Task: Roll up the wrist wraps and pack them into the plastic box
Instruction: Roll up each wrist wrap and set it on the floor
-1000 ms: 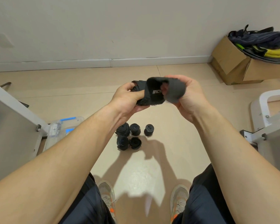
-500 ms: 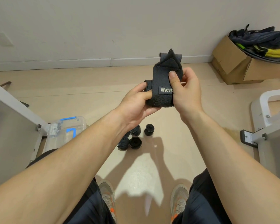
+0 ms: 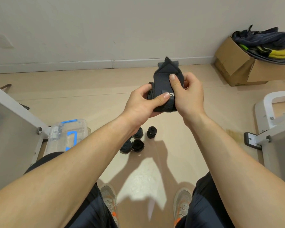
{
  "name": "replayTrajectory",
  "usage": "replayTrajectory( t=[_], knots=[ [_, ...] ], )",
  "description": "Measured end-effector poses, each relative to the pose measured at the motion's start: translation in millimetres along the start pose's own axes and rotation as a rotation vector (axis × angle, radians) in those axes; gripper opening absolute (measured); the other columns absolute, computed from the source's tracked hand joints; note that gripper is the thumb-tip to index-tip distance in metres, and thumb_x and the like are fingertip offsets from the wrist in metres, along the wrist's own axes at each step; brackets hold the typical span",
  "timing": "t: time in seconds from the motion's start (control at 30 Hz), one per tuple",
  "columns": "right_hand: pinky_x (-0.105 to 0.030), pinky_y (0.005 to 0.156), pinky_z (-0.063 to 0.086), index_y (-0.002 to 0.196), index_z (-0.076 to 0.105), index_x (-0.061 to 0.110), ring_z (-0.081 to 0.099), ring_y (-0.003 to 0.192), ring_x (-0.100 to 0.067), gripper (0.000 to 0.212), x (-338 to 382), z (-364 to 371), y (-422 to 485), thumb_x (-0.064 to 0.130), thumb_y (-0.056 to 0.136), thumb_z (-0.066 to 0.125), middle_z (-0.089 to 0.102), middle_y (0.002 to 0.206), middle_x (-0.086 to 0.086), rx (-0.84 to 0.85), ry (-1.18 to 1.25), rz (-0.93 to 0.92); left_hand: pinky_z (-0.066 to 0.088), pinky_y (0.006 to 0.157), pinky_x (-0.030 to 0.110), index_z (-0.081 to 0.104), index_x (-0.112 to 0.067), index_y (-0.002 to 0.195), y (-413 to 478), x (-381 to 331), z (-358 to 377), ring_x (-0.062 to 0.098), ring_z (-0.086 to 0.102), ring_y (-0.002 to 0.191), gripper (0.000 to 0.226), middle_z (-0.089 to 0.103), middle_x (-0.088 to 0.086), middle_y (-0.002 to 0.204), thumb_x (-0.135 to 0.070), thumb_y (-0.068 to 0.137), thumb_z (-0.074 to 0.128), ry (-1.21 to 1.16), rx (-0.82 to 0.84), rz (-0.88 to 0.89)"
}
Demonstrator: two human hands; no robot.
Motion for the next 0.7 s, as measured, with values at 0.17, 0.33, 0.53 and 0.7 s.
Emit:
replayTrajectory(
  t=[0.17,0.33,0.53,0.7],
  knots=[
    [-0.037,0.07,0.05,0.076,0.054,0.02,0.059,0.07,-0.018,0.031,3,3,-4,0.039,0.096,0.068,0.062,0.077,-0.001,0.09,0.232,0.329,0.061,0.088,0.042,0.068,-0.01,0.111,2,2,-3,0.022,0.073,0.097,0.024,0.073,0.011,0.11,-0.003,0.089,0.075,-0.014,0.019,-0.005],
    [-0.039,0.066,0.063,0.102,0.073,0.021,0.077,0.078,-0.026,0.048,6,-5,-12,0.065,0.093,0.058,0.078,0.089,-0.005,0.425,0.215,0.667,0.06,0.09,0.04,0.067,-0.012,0.112,4,3,-8,0.022,0.071,0.098,0.033,0.073,0.009,0.107,0.0,0.084,0.078,0.038,0.025,0.01],
    [-0.029,0.054,0.058,0.107,0.073,0.005,0.072,0.067,-0.026,0.056,4,-2,-11,0.057,0.096,0.058,0.075,0.087,-0.011,0.42,0.311,0.528,0.058,0.094,0.046,0.064,-0.008,0.118,11,0,-12,0.03,0.07,0.108,0.051,0.07,0.016,0.115,-0.006,0.069,0.076,0.03,0.028,0.027],
    [-0.034,0.065,0.061,0.107,0.072,0.001,0.075,0.081,-0.025,0.045,-4,9,-12,0.044,0.096,0.066,0.075,0.09,-0.013,0.346,0.349,0.426,0.055,0.074,0.022,0.072,-0.014,0.101,13,-8,-12,0.011,0.069,0.085,0.019,0.074,0.005,0.096,-0.018,0.084,0.077,0.065,-0.08,0.03]
  ],
)
Point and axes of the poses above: each hand's wrist, its own y-axis towards the middle knuckle, its own z-axis out of the palm, x = y × z, the point moved 1 cm from there along y, towards the middle knuckle
